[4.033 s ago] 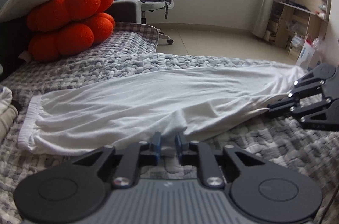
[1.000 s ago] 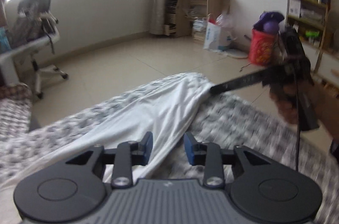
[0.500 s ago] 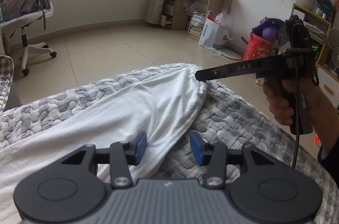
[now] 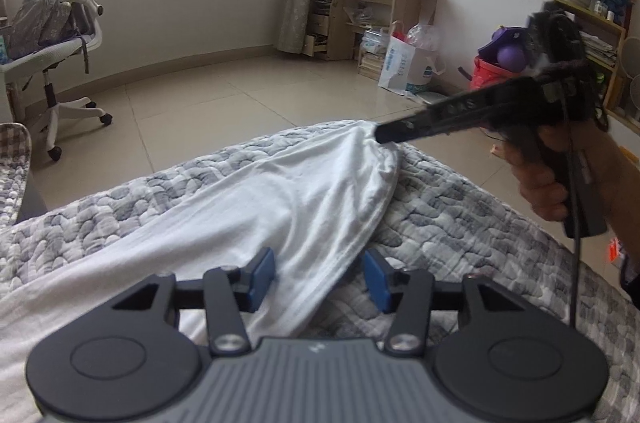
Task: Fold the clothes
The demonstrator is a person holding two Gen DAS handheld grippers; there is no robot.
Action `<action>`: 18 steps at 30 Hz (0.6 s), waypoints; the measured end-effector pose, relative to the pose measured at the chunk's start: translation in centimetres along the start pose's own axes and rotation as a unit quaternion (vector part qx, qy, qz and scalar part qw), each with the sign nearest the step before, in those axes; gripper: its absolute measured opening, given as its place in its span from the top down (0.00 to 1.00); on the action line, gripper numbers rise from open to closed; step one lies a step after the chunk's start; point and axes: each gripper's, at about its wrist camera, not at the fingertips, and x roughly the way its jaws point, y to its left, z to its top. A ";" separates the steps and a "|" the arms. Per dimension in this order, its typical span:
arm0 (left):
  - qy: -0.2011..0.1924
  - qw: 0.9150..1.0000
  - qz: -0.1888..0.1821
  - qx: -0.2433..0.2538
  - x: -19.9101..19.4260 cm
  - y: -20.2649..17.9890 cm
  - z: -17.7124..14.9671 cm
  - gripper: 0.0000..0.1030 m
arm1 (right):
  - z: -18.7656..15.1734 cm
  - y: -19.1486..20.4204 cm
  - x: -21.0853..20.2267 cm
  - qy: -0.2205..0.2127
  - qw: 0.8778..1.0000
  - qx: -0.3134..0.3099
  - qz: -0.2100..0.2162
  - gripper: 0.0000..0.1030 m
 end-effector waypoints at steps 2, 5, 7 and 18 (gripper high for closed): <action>-0.002 1.000 0.002 -0.005 0.0 0.1 0.1 0.56 | -0.7 -0.1 -0.8 -0.003 1.000 0.003 0.004 0.84; -0.003 1.000 0.002 -0.005 0.1 0.0 0.1 0.56 | -1.4 -0.4 -1.5 -0.006 0.999 0.022 0.025 0.82; -0.002 1.000 0.000 -0.005 0.1 0.0 0.1 0.56 | -1.5 -0.5 -1.6 -0.004 0.999 0.030 0.029 0.82; -0.004 1.000 -0.024 0.001 -0.2 -0.2 -0.2 0.47 | 1.0 2.4 0.3 0.005 1.000 -0.019 -0.017 0.94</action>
